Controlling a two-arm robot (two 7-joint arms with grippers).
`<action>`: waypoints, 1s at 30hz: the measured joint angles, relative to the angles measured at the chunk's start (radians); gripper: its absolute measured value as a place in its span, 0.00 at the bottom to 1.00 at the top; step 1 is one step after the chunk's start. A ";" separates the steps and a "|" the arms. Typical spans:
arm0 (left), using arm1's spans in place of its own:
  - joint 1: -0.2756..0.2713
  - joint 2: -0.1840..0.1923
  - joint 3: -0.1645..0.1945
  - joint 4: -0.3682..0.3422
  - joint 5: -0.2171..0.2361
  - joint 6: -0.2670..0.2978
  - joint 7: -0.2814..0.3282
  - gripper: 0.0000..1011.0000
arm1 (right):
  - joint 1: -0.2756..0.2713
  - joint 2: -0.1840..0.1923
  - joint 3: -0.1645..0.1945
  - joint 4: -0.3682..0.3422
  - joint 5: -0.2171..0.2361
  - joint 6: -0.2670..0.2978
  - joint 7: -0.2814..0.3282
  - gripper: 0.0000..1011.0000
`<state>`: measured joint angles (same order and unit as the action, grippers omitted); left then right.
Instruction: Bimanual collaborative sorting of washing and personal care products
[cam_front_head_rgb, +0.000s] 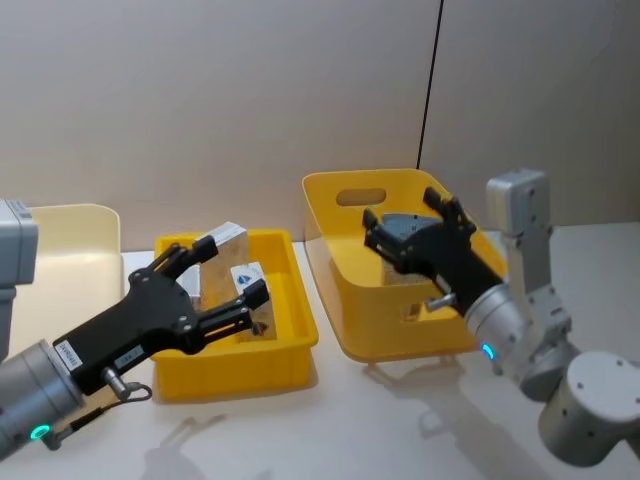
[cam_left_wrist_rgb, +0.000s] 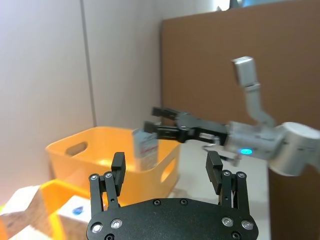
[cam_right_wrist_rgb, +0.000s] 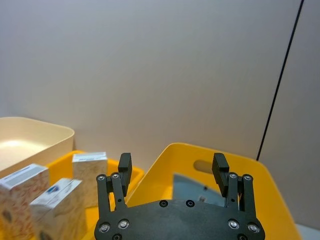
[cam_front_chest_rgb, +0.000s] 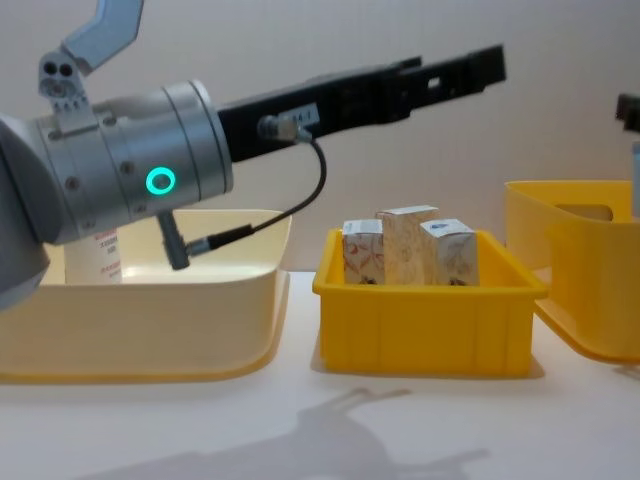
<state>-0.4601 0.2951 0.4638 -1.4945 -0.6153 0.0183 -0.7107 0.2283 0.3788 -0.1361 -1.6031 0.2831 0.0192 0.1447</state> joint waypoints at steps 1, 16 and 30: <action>0.003 0.001 0.000 -0.002 0.006 0.000 0.010 0.99 | -0.007 -0.001 -0.003 -0.005 0.000 0.000 -0.003 0.99; 0.063 0.025 -0.003 -0.038 0.118 -0.001 0.199 0.99 | -0.145 -0.025 -0.054 -0.098 0.002 0.010 -0.048 0.99; 0.124 0.049 -0.006 -0.074 0.231 -0.003 0.388 0.99 | -0.240 -0.041 -0.089 -0.162 0.004 0.015 -0.078 0.99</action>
<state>-0.3362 0.3439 0.4578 -1.5687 -0.3847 0.0154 -0.3227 -0.0116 0.3378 -0.2251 -1.7647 0.2872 0.0342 0.0671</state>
